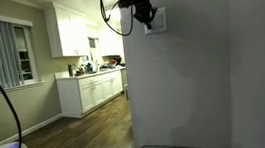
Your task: Turn off the light switch
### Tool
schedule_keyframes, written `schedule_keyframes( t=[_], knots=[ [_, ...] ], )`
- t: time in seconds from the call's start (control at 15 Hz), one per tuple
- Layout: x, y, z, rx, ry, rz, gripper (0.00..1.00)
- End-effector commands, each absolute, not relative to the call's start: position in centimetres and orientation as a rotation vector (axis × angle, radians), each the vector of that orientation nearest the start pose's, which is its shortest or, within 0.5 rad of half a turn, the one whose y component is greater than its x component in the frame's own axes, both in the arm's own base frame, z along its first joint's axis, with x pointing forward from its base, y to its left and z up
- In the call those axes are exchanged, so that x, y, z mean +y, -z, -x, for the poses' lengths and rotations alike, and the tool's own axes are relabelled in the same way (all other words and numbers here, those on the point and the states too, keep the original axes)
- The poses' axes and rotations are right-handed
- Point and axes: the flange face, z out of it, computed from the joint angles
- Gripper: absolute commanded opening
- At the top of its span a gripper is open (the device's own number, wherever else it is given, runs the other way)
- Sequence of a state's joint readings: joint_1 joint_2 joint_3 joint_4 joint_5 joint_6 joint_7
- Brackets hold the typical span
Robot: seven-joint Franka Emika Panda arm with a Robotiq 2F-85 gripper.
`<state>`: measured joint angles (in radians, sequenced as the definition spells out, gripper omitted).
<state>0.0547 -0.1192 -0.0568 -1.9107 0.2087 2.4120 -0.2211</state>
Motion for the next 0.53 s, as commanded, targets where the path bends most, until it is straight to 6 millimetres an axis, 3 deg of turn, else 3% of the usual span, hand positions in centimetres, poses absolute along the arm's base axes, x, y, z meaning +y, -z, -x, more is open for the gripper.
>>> schedule_keyframes(
  t=[0.0,0.27,0.47],
  knots=[
    [0.49,-61.92,-57.12,-0.088,1.003,2.820,0.00],
    [0.62,-62.05,-56.94,-0.017,1.082,2.800,0.00],
    [0.50,-61.32,-56.63,-0.059,0.999,2.861,0.00]
  ],
)
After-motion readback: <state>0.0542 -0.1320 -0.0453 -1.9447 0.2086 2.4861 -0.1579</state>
